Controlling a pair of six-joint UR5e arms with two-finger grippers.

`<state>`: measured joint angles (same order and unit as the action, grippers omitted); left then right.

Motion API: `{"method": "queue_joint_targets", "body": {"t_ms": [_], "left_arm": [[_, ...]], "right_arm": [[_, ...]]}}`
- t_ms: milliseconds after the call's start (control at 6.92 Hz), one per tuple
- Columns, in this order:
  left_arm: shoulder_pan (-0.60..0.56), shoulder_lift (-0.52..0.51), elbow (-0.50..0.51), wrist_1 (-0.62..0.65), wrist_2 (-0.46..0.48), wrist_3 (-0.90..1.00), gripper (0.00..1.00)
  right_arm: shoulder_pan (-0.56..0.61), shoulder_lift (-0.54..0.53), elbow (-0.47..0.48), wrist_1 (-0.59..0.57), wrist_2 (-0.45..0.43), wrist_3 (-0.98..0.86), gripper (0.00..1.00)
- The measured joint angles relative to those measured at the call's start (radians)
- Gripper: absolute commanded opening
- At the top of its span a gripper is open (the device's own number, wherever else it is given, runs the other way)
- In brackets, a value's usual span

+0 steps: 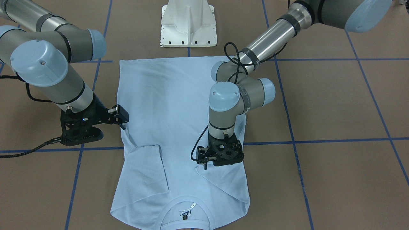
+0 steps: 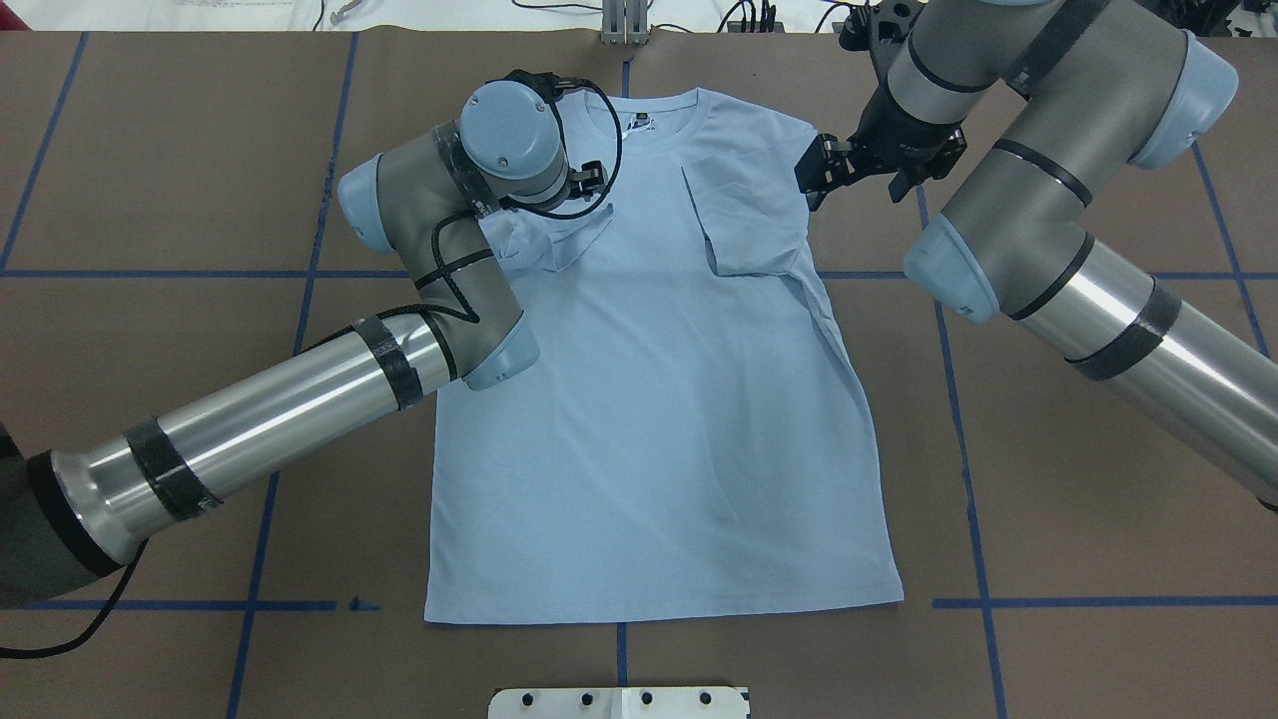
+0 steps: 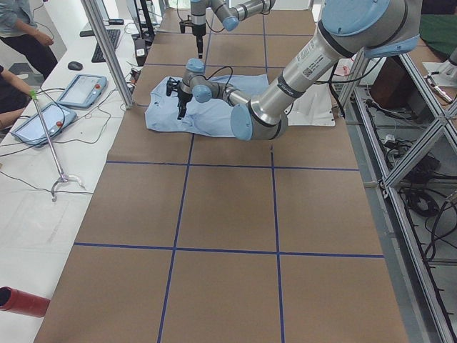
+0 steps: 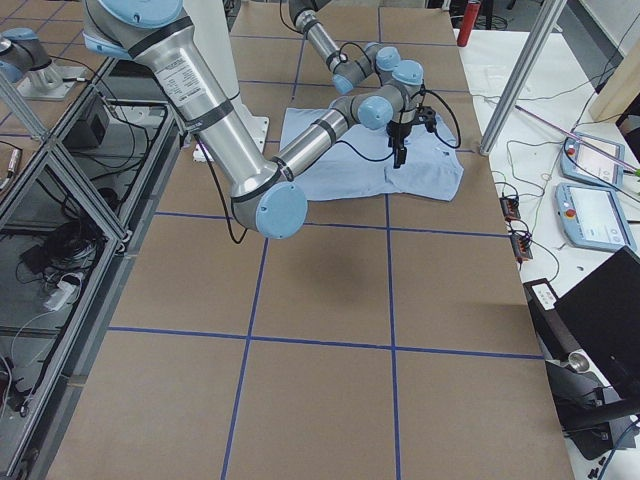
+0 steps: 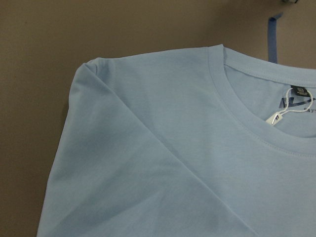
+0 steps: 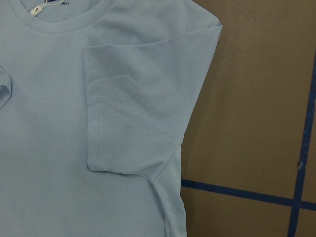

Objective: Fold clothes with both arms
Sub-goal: 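Grasp the sleeve with the left gripper and fold it inward over the chest, then release the sleeve and move both grippers to the hem corners nearest the robot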

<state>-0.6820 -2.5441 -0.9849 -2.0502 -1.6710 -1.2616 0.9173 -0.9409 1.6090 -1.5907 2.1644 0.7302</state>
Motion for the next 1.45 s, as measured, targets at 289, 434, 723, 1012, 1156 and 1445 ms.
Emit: {"method": "queue_joint_targets", "body": {"t_ms": [289, 434, 723, 1012, 1156, 1445], "left_arm": [[0.003, 0.009, -0.004, 0.001, -0.006, 0.000, 0.99], [0.010, 0.011, -0.022, 0.015, -0.021, 0.000, 0.99], [0.040, 0.024, -0.088, 0.064, -0.059, -0.001, 0.99], [0.077, 0.074, -0.187, 0.115, -0.068, -0.001, 0.99], [0.083, 0.093, -0.240, 0.159, -0.068, 0.000, 0.99], [0.086, 0.132, -0.362, 0.266, -0.068, 0.001, 0.99]], "right_arm": [[0.000, 0.000, 0.000, 0.000, 0.000, 0.000, 1.00], [0.000, -0.002, -0.001, 0.000, 0.000, -0.001, 1.00], [0.001, -0.004, -0.001, 0.000, 0.000, -0.002, 1.00], [0.003, -0.005, -0.001, 0.000, 0.000, -0.002, 1.00], [0.003, -0.005, -0.001, 0.000, 0.000, -0.002, 1.00], [0.003, -0.007, -0.001, 0.000, -0.001, -0.002, 1.00]]}}
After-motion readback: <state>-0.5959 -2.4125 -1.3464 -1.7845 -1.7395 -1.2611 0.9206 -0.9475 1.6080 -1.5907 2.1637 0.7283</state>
